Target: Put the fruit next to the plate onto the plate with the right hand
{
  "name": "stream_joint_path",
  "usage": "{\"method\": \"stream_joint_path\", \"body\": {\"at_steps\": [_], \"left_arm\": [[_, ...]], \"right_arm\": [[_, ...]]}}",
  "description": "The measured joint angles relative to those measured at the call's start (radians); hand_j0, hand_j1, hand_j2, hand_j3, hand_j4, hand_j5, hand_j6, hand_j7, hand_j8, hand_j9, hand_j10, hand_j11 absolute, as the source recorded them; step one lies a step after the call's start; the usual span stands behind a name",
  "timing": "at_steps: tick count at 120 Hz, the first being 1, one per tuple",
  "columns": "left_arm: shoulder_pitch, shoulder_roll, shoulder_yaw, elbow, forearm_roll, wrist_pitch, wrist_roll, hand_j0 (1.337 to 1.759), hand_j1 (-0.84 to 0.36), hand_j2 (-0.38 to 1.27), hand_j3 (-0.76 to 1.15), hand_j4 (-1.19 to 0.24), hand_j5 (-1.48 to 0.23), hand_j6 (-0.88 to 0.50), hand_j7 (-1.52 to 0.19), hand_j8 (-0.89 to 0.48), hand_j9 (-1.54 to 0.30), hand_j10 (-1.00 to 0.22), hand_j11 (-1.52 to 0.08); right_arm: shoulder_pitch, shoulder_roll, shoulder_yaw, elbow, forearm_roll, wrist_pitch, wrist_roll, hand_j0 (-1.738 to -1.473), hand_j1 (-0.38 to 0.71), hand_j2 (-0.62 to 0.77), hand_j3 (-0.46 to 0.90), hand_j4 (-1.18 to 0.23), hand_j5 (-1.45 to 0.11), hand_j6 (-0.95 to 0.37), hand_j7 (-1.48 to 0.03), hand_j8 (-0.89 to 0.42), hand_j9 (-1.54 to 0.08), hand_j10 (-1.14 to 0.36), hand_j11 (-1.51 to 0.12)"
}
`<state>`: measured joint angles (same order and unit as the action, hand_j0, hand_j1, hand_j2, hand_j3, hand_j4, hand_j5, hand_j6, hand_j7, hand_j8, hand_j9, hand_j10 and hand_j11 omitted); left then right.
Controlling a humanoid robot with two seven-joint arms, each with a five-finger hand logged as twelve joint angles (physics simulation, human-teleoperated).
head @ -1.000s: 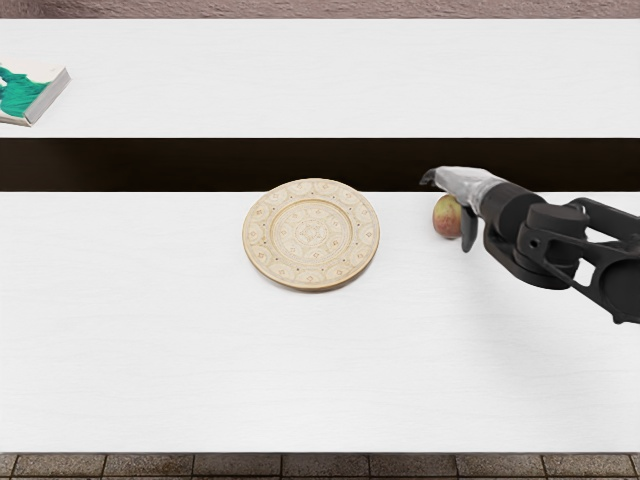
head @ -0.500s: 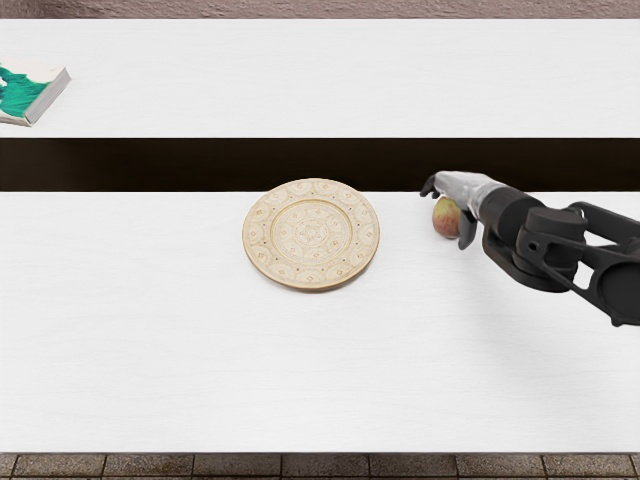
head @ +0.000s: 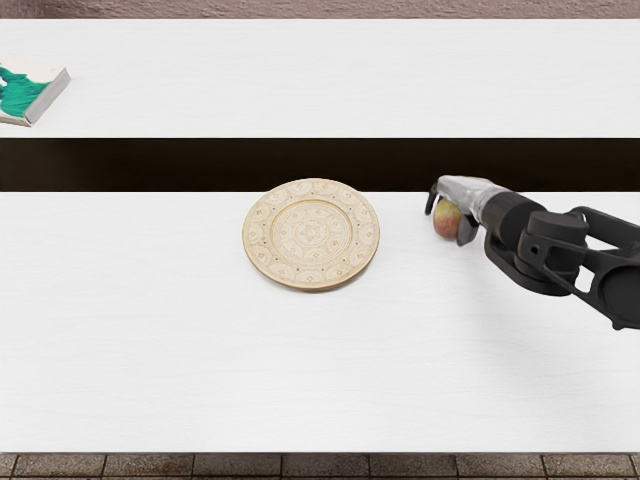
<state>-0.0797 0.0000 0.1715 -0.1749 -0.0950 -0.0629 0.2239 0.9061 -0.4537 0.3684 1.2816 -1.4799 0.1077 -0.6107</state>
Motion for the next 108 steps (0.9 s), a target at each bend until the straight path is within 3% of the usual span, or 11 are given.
{"method": "stream_joint_path", "body": {"at_steps": [24, 38, 53, 71, 108], "left_arm": [[0.0, 0.0, 0.0, 0.0, 0.0, 0.0, 0.0, 1.658, 0.35, 0.0, 0.0, 0.0, 0.0, 0.0, 0.0, 0.0, 0.0, 0.0, 0.0], [0.0, 0.0, 0.0, 0.0, 0.0, 0.0, 0.0, 1.658, 0.35, 0.0, 0.0, 0.0, 0.0, 0.0, 0.0, 0.0, 0.0, 0.0, 0.0], [0.0, 0.0, 0.0, 0.0, 0.0, 0.0, 0.0, 1.658, 0.35, 0.0, 0.0, 0.0, 0.0, 0.0, 0.0, 0.0, 0.0, 0.0, 0.0], [0.0, 0.0, 0.0, 0.0, 0.0, 0.0, 0.0, 1.658, 0.35, 0.0, 0.0, 0.0, 0.0, 0.0, 0.0, 0.0, 0.0, 0.0, 0.0], [0.0, 0.0, 0.0, 0.0, 0.0, 0.0, 0.0, 1.658, 0.35, 0.0, 0.0, 0.0, 0.0, 0.0, 0.0, 0.0, 0.0, 0.0, 0.0]], "right_arm": [[-0.002, 0.003, 0.001, -0.006, 0.002, 0.0, 0.0, -1.647, 0.19, -0.02, 0.0, -0.62, -0.75, -0.32, -0.78, -0.26, -0.78, -0.38, -0.81], [-0.002, 0.004, 0.007, -0.007, 0.004, 0.001, 0.0, -1.649, 0.19, 0.11, 0.0, -0.64, -0.78, -0.35, -0.81, -0.31, -0.81, -0.43, -0.84], [0.005, 0.004, 0.013, -0.007, 0.017, 0.002, 0.0, -1.651, 0.24, 0.19, 0.0, -0.61, -0.83, -0.32, -0.82, -0.28, -0.84, -0.41, -0.85], [0.025, 0.004, 0.014, -0.005, 0.057, 0.003, 0.0, -1.651, 0.19, 0.09, 0.0, -0.62, -0.85, -0.33, -0.83, -0.29, -0.86, -0.41, -0.87], [0.103, 0.056, 0.015, 0.014, 0.073, 0.012, 0.0, -1.651, 0.24, 0.16, 0.0, -0.57, -0.89, -0.3, -0.84, -0.24, -0.89, -0.37, -0.89]]}}
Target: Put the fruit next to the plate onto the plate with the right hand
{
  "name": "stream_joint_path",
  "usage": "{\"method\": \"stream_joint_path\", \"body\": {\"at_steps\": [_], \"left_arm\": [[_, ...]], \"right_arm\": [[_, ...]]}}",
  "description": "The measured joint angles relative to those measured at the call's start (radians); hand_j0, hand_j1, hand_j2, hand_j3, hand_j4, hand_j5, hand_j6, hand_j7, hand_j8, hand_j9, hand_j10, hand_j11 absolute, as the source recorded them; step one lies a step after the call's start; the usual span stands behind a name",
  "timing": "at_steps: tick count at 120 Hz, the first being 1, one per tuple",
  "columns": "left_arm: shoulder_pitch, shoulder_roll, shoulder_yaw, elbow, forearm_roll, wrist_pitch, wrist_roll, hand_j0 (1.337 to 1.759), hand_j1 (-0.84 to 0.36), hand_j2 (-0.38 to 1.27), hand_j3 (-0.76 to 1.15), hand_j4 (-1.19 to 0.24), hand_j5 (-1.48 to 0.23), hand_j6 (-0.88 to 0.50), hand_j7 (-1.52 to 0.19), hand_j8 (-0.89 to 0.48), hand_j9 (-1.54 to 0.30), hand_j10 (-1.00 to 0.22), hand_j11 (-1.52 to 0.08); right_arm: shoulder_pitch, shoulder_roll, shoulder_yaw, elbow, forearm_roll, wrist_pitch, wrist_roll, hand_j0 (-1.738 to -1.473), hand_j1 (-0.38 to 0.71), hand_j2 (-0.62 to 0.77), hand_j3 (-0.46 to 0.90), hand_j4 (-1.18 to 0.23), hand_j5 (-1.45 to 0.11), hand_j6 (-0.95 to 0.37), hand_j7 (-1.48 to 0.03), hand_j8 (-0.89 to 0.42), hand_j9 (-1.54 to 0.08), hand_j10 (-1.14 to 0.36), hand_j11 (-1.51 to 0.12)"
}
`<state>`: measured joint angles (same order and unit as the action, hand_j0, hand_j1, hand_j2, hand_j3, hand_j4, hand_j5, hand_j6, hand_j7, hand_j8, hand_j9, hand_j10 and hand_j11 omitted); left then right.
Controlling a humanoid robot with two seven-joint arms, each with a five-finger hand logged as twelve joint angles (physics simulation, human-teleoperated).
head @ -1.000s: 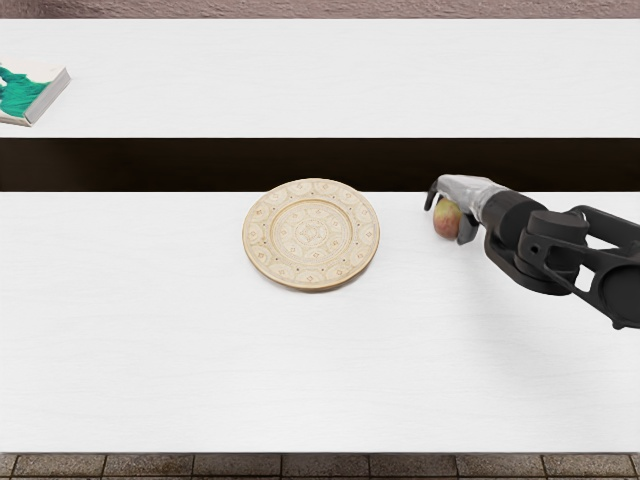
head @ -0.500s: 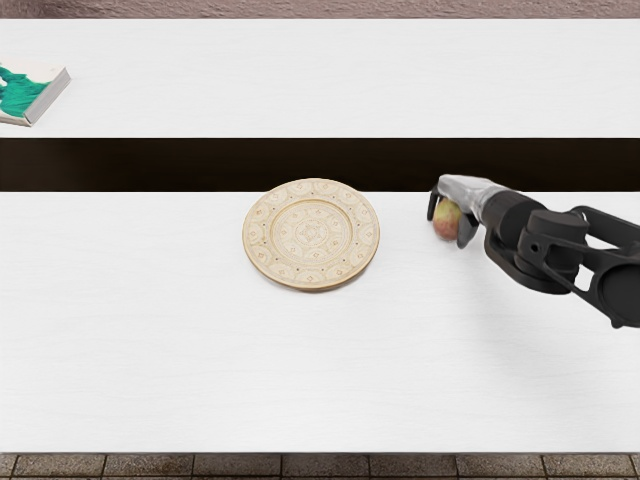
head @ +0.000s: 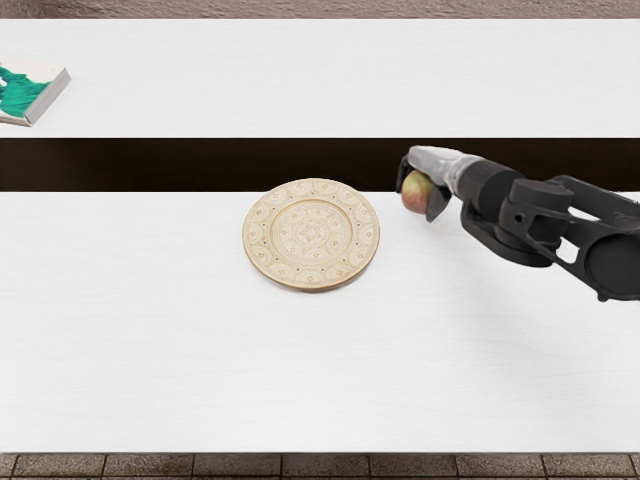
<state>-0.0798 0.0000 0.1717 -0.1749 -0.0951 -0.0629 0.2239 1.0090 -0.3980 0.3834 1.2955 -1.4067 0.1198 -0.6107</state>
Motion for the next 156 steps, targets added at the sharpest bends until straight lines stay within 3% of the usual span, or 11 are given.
{"method": "stream_joint_path", "body": {"at_steps": [56, 104, 156], "left_arm": [[0.0, 0.0, 0.0, 0.0, 0.0, 0.0, 0.0, 1.658, 0.35, 0.0, 0.0, 0.0, 0.0, 0.0, 0.0, 0.0, 0.0, 0.0, 0.0], [0.0, 0.0, 0.0, 0.0, 0.0, 0.0, 0.0, 1.658, 0.35, 0.0, 0.0, 0.0, 0.0, 0.0, 0.0, 0.0, 0.0, 0.0, 0.0], [0.0, 0.0, 0.0, 0.0, 0.0, 0.0, 0.0, 1.658, 0.35, 0.0, 0.0, 0.0, 0.0, 0.0, 0.0, 0.0, 0.0, 0.0, 0.0]], "right_arm": [[0.036, 0.127, -0.001, 0.044, 0.001, 0.008, 0.0, -1.653, 0.23, 0.15, 0.0, -0.57, -0.91, -0.3, -0.84, -0.25, -0.89, -0.38, -0.89], [0.06, 0.262, -0.005, -0.076, -0.006, 0.004, 0.0, -1.651, 0.25, 0.17, 0.0, -0.56, -0.9, -0.29, -0.84, -0.24, -0.89, -0.36, -0.89], [0.05, 0.308, -0.025, -0.105, -0.006, 0.007, 0.0, -1.652, 0.25, 0.17, 0.0, -0.56, -0.88, -0.3, -0.83, -0.24, -0.88, -0.37, -0.88]]}}
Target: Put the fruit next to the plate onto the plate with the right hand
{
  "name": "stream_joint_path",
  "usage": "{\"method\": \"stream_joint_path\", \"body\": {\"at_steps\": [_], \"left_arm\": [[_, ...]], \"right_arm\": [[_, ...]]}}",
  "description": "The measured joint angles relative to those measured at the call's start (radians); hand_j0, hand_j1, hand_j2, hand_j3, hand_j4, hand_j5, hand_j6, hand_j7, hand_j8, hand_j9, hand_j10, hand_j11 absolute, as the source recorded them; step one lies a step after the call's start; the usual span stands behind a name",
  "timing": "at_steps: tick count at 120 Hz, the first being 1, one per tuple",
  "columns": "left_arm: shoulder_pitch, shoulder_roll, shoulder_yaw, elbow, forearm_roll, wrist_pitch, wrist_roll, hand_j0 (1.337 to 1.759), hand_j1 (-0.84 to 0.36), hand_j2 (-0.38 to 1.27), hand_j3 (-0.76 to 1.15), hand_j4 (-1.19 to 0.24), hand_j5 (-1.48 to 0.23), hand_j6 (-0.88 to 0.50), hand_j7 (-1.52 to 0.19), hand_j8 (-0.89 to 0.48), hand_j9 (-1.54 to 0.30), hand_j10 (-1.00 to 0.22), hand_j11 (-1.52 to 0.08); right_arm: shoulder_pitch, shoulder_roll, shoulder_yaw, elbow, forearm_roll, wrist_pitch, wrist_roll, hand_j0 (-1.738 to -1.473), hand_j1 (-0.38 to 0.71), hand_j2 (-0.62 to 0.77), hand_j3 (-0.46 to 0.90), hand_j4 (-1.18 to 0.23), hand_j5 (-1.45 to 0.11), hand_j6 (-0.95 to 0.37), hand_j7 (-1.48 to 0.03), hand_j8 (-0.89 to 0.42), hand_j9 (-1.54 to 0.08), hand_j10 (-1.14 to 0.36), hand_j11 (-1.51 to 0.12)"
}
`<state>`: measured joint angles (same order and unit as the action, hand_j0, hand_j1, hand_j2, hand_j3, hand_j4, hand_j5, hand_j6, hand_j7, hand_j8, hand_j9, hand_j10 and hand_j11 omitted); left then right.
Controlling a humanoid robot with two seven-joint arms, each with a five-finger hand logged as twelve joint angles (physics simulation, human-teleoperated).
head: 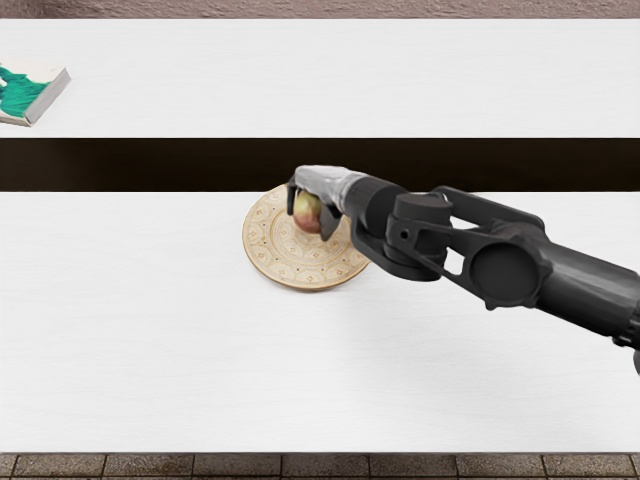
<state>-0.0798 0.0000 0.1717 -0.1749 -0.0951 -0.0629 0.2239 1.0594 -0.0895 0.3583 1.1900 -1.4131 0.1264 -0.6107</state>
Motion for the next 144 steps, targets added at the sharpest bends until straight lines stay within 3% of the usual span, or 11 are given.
{"method": "stream_joint_path", "body": {"at_steps": [31, 58, 98, 144], "left_arm": [[0.0, 0.0, 0.0, 0.0, 0.0, 0.0, 0.0, 1.658, 0.35, 0.0, 0.0, 0.0, 0.0, 0.0, 0.0, 0.0, 0.0, 0.0, 0.0], [0.0, 0.0, 0.0, 0.0, 0.0, 0.0, 0.0, 1.658, 0.35, 0.0, 0.0, 0.0, 0.0, 0.0, 0.0, 0.0, 0.0, 0.0, 0.0], [0.0, 0.0, 0.0, 0.0, 0.0, 0.0, 0.0, 1.658, 0.35, 0.0, 0.0, 0.0, 0.0, 0.0, 0.0, 0.0, 0.0, 0.0, 0.0], [0.0, 0.0, 0.0, 0.0, 0.0, 0.0, 0.0, 1.658, 0.35, 0.0, 0.0, 0.0, 0.0, 0.0, 0.0, 0.0, 0.0, 0.0, 0.0]], "right_arm": [[-0.004, 0.004, -0.01, -0.01, -0.001, 0.0, 0.0, -1.653, 0.23, 0.15, 0.0, -0.55, -0.83, -0.32, -0.78, -0.27, -0.82, -0.39, -0.83], [-0.004, 0.005, -0.013, -0.01, 0.0, -0.002, 0.0, -1.656, -0.02, 0.03, 0.0, -0.3, -0.43, -0.22, -0.41, -0.21, -0.43, -0.25, -0.43], [0.002, -0.005, 0.006, 0.002, 0.035, 0.001, 0.0, -1.658, -0.23, 0.0, 0.0, -0.11, -0.14, -0.09, -0.14, -0.09, -0.14, -0.09, -0.14], [0.011, -0.194, 0.168, 0.102, 0.309, 0.163, 0.0, -1.658, -0.33, 0.0, 0.0, -0.02, -0.02, -0.02, -0.02, -0.01, -0.02, -0.02, -0.02]]}}
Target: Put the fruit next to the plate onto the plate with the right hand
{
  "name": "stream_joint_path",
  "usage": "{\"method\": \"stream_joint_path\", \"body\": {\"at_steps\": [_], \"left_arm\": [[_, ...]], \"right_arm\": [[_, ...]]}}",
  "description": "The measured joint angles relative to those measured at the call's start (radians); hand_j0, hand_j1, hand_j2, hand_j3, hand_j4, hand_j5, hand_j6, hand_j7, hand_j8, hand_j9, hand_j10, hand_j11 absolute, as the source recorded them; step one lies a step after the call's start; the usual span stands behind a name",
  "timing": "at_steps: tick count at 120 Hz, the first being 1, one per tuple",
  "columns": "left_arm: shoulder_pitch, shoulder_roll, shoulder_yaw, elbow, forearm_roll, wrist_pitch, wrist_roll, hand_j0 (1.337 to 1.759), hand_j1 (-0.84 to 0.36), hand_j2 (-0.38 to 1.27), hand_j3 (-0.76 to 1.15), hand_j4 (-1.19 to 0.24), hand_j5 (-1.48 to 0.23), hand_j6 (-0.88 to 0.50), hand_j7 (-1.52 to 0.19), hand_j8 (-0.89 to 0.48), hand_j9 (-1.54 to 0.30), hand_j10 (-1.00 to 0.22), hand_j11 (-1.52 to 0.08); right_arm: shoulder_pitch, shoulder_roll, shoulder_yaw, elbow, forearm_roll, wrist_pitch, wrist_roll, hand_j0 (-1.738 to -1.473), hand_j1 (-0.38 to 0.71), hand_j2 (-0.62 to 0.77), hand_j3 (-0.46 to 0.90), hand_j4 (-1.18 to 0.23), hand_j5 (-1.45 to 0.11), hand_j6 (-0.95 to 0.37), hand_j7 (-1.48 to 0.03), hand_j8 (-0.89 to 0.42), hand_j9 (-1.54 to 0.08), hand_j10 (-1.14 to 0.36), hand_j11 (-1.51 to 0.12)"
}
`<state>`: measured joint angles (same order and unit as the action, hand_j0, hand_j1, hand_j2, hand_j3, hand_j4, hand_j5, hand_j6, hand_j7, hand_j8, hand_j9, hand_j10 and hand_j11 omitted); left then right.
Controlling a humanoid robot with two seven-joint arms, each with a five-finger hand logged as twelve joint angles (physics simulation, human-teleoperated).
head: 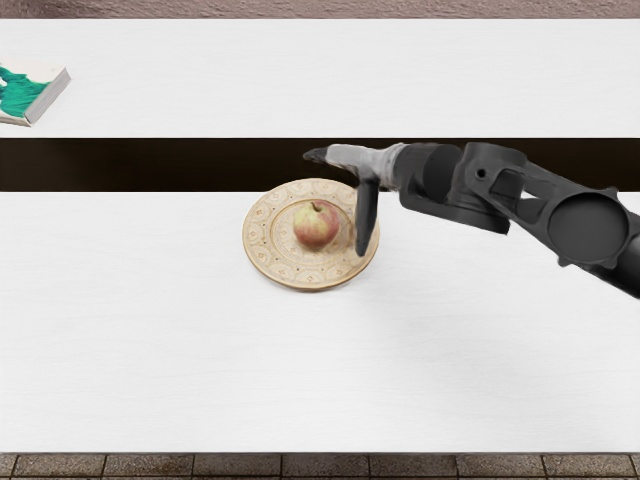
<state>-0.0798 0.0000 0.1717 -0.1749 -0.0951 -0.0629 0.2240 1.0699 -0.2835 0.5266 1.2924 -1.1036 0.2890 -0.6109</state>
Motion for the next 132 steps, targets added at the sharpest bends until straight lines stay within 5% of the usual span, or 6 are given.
{"method": "stream_joint_path", "body": {"at_steps": [28, 56, 132], "left_arm": [[0.0, 0.0, 0.0, 0.0, 0.0, 0.0, 0.0, 1.658, 0.35, 0.0, 0.0, 0.0, 0.0, 0.0, 0.0, 0.0, 0.0, 0.0, 0.0], [0.0, 0.0, 0.0, 0.0, 0.0, 0.0, 0.0, 1.658, 0.35, 0.0, 0.0, 0.0, 0.0, 0.0, 0.0, 0.0, 0.0, 0.0, 0.0], [0.0, 0.0, -0.001, -0.002, 0.0, 0.0, 0.0, 1.658, 0.35, 0.0, 0.0, 0.0, 0.0, 0.0, 0.0, 0.0, 0.0, 0.0, 0.0]], "right_arm": [[0.0, -0.203, 0.143, 0.001, 0.339, 0.251, 0.0, -1.658, -0.34, 0.0, 0.0, -0.01, -0.01, -0.01, -0.01, -0.01, -0.01, -0.01, -0.01], [-0.014, -0.352, 0.168, -0.01, 0.571, 0.315, 0.0, -1.658, -0.35, 0.0, 0.0, 0.0, 0.0, 0.0, 0.0, 0.0, 0.0, 0.0, 0.0], [-0.051, -0.551, 0.158, -0.009, 0.863, 0.322, 0.0, -1.658, -0.35, 0.0, 0.0, 0.0, 0.0, 0.0, 0.0, 0.0, 0.0, 0.0, 0.0]]}}
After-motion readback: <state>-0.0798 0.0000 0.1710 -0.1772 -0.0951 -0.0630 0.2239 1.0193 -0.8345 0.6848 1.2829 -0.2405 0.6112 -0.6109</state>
